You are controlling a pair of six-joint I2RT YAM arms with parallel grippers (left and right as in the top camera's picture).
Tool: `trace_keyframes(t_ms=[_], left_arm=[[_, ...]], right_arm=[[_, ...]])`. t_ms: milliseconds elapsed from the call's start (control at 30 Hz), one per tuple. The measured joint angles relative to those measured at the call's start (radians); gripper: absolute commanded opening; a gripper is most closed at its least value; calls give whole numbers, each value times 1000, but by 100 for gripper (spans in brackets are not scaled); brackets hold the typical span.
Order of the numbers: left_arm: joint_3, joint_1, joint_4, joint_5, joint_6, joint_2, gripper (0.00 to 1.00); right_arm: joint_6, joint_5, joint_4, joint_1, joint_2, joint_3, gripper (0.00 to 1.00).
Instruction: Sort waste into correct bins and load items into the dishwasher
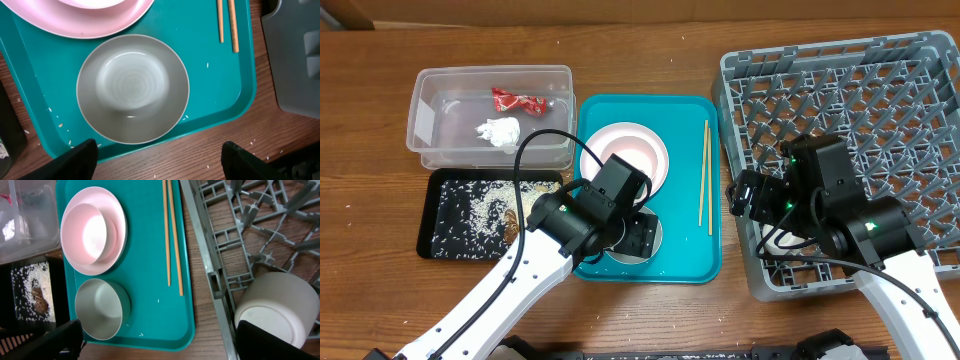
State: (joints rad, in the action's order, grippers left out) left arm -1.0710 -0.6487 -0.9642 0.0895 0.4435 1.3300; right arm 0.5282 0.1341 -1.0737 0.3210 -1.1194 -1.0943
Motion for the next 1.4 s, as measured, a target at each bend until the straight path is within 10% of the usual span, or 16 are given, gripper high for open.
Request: trace_keyframes(t_ms=[700, 800, 867, 1400], left_arm=[[0, 21, -66, -56, 21, 0, 61], [-15, 23, -146, -82, 18, -15, 71], [-50, 23, -196, -118, 18, -45, 100], [-211, 23, -226, -229, 14, -254, 100]], right_arm=[[-6, 25, 17, 73, -104, 0, 100], [-5, 23, 18, 74, -104, 0, 100], [-6, 23, 18, 74, -104, 0, 100], [-5, 22, 18, 73, -104, 0, 100]])
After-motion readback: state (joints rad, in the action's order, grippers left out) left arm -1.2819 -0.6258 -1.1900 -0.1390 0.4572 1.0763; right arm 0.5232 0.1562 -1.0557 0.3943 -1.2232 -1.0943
